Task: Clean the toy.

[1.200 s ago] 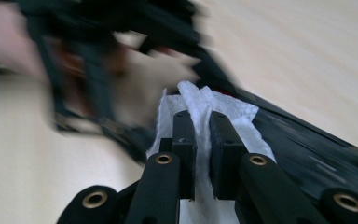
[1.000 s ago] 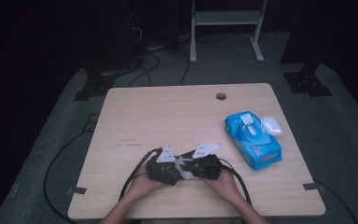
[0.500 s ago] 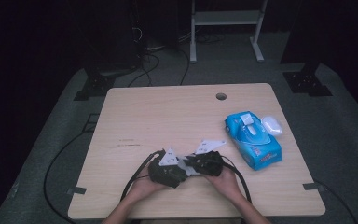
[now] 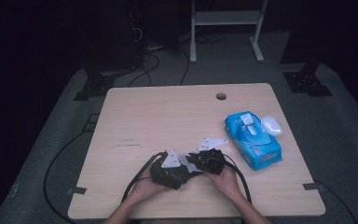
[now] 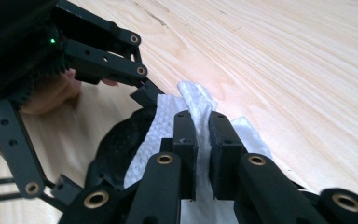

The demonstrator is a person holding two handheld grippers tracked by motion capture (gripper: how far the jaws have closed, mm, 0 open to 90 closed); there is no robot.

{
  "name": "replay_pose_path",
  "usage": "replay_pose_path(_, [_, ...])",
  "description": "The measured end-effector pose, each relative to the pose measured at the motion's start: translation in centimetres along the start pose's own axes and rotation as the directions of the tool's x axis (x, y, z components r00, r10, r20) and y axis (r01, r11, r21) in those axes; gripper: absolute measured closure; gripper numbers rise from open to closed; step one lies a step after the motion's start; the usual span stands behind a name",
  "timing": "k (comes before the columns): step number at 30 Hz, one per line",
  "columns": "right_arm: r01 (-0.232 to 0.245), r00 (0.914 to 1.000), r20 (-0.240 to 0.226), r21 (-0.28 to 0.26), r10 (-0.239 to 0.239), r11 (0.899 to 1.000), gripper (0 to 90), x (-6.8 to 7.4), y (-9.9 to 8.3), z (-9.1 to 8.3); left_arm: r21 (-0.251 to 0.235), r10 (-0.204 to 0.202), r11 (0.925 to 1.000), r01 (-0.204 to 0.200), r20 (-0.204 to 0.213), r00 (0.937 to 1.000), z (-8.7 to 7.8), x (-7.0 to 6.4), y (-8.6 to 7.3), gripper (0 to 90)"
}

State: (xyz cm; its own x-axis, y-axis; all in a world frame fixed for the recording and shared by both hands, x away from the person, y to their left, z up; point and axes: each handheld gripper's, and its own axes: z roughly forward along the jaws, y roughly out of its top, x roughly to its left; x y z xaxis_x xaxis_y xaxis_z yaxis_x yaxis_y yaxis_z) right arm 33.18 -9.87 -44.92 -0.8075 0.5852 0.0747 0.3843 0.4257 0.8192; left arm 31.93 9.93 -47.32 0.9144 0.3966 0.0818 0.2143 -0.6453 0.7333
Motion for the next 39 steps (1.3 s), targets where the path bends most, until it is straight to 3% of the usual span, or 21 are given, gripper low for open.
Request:
replay_pose_path(3, [0.021, 0.9992, -0.033, 0.007, -0.021, 1.0, 82.1, 1.1, 0.2, 0.5, 0.016, 0.0, 0.9999, 0.0, 0.006, 1.0, 0.2, -0.1, -0.1, 24.4])
replay_pose_path(4, [0.099, 0.9951, -0.004, 0.029, -0.099, 0.995, 82.1, 2.4, 0.4, 1.0, 0.018, 0.015, 0.9997, -0.015, 0.002, 0.9999, 0.1, -0.1, -0.2, 24.4])
replay_pose_path(5, [0.106, 0.9943, 0.005, 0.03, -0.107, 0.994, 82.1, 2.3, 0.4, 0.9, 0.017, 0.005, 0.9998, -0.005, 0.004, 1.0, 0.1, -0.1, -0.2, 24.4])
replay_pose_path(9, [0.026, 0.9951, 0.094, 0.016, -0.028, 1.0, 82.2, -0.3, 0.0, -0.3, 0.009, -0.008, 0.9999, 0.008, 0.011, 0.9999, 0.1, 0.1, -0.2, 24.3])
replay_pose_path(10, [-0.024, 0.9955, 0.092, 0.008, 0.023, 1.0, 82.2, -1.1, -0.2, -0.7, 0.008, -0.006, 0.9999, 0.006, 0.009, 0.9999, 0.1, 0.1, -0.2, 24.4])
replay_pose_path(12, [-0.047, 0.9956, 0.081, 0.001, 0.047, 0.999, 82.2, -1.1, -0.2, -0.8, 0.011, 0.004, 0.9999, -0.004, 0.001, 1.0, 0.2, -0.1, -0.2, 24.4])
replay_pose_path(15, [0.005, 0.9995, 0.032, 0.01, -0.005, 1.0, 82.0, 0.6, 0.0, 0.3, 0.017, 0.009, 0.9998, -0.009, -0.002, 1.0, 0.1, -0.1, -0.2, 24.3])
replay_pose_path(17, [0.056, 0.9972, 0.048, 0.013, -0.056, 0.998, 82.0, 1.1, 0.2, 0.5, 0.018, 0.011, 0.9998, -0.011, -0.009, 0.9999, 0.1, 0.0, -0.3, 24.4])
replay_pose_path(21, [-0.035, 0.9963, 0.078, 0.006, 0.034, 0.999, 82.1, -0.8, -0.2, -0.5, 0.016, -0.006, 0.9999, 0.006, -0.006, 1.0, 0.1, 0.1, -0.2, 24.4])
replay_pose_path(23, [-0.065, 0.9939, 0.089, 0.0, 0.065, 0.998, 82.1, -1.3, -0.3, -0.9, 0.017, 0.007, 0.9998, -0.007, -0.017, 0.9998, 0.2, 0.0, -0.2, 24.4])
replay_pose_path(24, [-0.056, 0.9946, 0.087, -0.001, 0.056, 0.998, 82.1, -0.9, -0.2, -0.8, 0.019, 0.013, 0.9998, -0.012, -0.019, 0.9997, 0.2, -0.1, -0.2, 24.4])
replay_pose_path(26, [-0.033, 0.9987, 0.038, 0.002, 0.032, 0.999, 82.0, 0.0, -0.2, -0.1, 0.024, 0.017, 0.9996, -0.017, -0.021, 0.9996, 0.2, -0.1, -0.2, 24.4])
replay_pose_path(29, [0.049, 0.9967, 0.064, 0.013, -0.049, 0.999, 82.0, 0.8, 0.1, 0.2, 0.028, 0.016, 0.9995, -0.015, -0.03, 0.9994, 0.0, 0.1, -0.4, 24.4])
replay_pose_path(35, [-0.04, 0.9871, 0.155, -0.007, 0.041, 0.999, 82.1, -1.9, -0.6, -1.5, 0.026, -0.006, 0.9996, 0.007, -0.037, 0.9993, -0.3, 0.8, -0.7, 24.4])
replay_pose_path(37, [-0.086, 0.987, 0.134, -0.025, 0.089, 0.996, 82.0, -2.4, -0.9, -1.9, 0.031, 0.004, 0.9995, -0.002, -0.043, 0.9991, -0.3, 0.7, -0.7, 24.4])
replay_pose_path(39, [-0.079, 0.9925, 0.091, -0.029, 0.081, 0.996, 82.0, -1.6, -1.0, -1.5, 0.034, 0.004, 0.9994, -0.003, -0.042, 0.9991, -0.4, 0.7, -0.7, 24.4])
